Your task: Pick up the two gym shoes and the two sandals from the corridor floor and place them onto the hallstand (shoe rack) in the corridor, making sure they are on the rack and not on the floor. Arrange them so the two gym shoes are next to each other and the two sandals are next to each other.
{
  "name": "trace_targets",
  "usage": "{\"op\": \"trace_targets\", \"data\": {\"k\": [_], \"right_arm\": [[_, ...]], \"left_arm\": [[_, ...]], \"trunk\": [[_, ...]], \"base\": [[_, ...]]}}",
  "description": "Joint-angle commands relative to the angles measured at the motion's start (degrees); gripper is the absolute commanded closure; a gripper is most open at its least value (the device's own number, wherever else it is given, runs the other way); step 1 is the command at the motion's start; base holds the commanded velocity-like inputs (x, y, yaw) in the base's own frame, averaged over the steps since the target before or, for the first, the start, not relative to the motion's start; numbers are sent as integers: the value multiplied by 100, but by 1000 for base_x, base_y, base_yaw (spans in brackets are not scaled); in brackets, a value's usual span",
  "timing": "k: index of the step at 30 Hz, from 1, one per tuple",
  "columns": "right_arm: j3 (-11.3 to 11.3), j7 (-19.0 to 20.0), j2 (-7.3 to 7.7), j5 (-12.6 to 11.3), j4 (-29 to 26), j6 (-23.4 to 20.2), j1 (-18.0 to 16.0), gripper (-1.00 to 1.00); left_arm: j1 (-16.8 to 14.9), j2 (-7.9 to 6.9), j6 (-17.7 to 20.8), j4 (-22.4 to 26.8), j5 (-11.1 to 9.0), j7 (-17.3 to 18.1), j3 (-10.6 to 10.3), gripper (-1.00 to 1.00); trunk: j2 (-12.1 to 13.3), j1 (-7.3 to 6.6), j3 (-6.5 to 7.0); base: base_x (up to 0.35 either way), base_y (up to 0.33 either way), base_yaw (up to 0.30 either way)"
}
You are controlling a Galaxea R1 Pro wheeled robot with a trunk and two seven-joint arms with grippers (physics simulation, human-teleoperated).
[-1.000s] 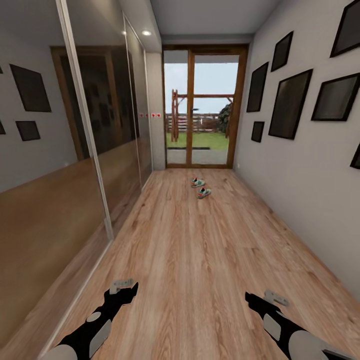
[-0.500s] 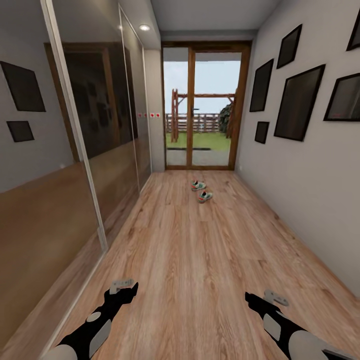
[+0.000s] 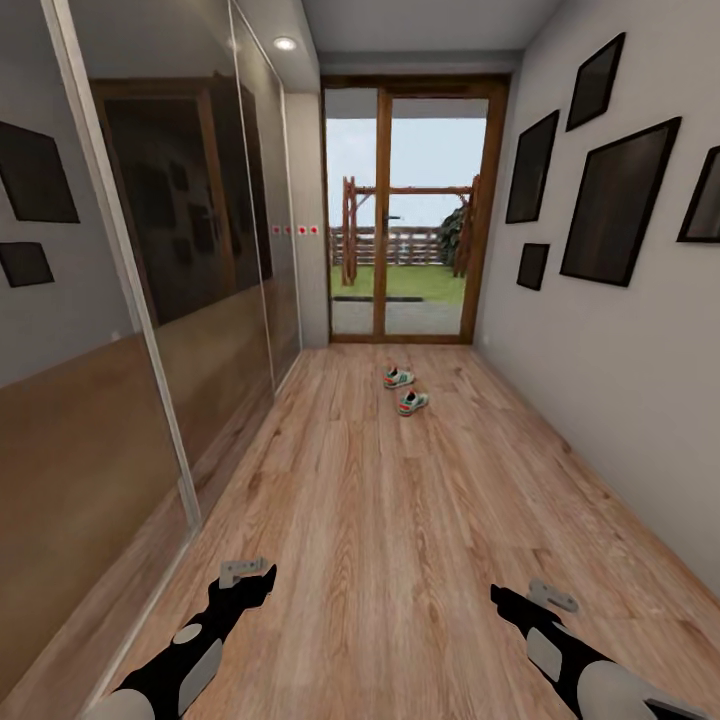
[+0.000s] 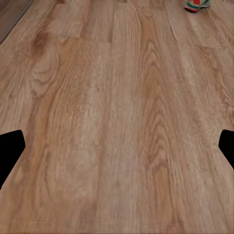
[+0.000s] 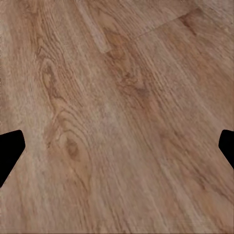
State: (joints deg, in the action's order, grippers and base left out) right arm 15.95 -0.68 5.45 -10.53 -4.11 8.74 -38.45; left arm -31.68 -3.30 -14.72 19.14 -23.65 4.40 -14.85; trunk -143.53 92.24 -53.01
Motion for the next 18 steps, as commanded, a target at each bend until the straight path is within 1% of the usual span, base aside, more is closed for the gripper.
{"op": "trace_targets", "data": {"k": [1,18], "right_arm": [[-13,-2,0,-56,6,22,-4,-100],[-8,16,0,-63,6,22,-4,-100]], "left_arm": [[-5,-4,-22,-6,-60,17,-35,-100],[-5,-4,-19,-6,-60,17,-35,-100]], "trunk": [[-2,2,-6],[-2,2,-6]], "base": [[347,0,0],[347,0,0]]}}
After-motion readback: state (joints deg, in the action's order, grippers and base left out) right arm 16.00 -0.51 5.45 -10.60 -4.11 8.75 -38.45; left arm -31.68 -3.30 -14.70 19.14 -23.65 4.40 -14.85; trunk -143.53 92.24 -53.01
